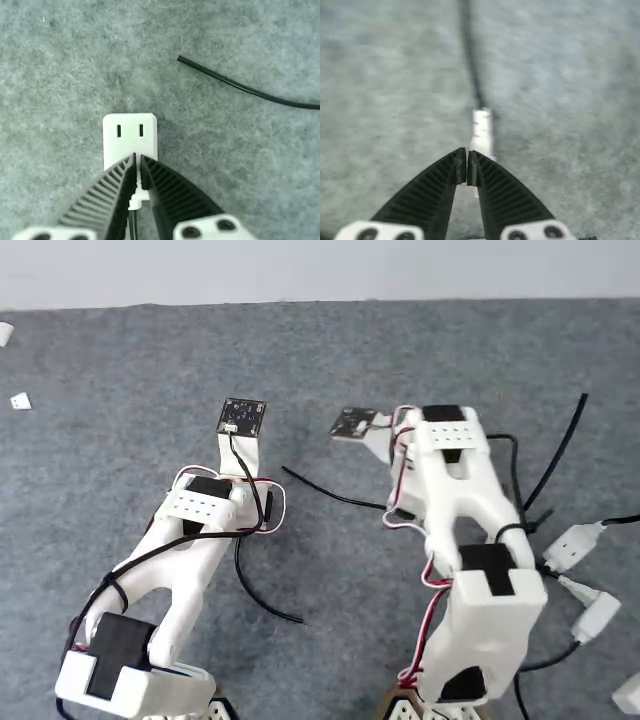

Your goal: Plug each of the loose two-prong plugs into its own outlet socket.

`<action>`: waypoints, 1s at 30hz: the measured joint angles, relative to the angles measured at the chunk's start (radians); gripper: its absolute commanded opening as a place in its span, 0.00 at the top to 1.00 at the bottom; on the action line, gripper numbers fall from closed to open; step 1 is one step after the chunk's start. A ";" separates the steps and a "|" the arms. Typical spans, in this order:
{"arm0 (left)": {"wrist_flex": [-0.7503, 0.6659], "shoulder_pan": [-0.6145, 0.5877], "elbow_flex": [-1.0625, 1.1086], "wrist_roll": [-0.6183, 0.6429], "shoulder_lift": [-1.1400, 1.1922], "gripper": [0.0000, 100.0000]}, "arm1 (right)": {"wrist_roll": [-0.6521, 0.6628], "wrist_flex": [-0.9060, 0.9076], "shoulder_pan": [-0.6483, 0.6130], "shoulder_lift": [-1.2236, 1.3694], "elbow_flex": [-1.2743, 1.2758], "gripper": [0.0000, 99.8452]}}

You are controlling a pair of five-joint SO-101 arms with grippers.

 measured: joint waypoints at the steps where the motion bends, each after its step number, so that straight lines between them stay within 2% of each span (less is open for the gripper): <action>1: 0.000 0.000 0.000 0.000 0.000 0.98 | 0.000 -0.032 0.015 0.009 -0.008 0.99; 8: 0.000 0.000 0.000 0.000 0.000 0.98 | 0.028 -0.166 0.086 0.074 -0.018 0.99; 19: 0.000 0.000 0.000 0.000 0.000 0.98 | 0.031 -0.160 0.064 -0.015 -0.018 0.99; 30: 0.000 0.000 0.000 -0.002 0.000 0.98 | 0.031 -0.037 0.025 -0.063 -0.018 0.98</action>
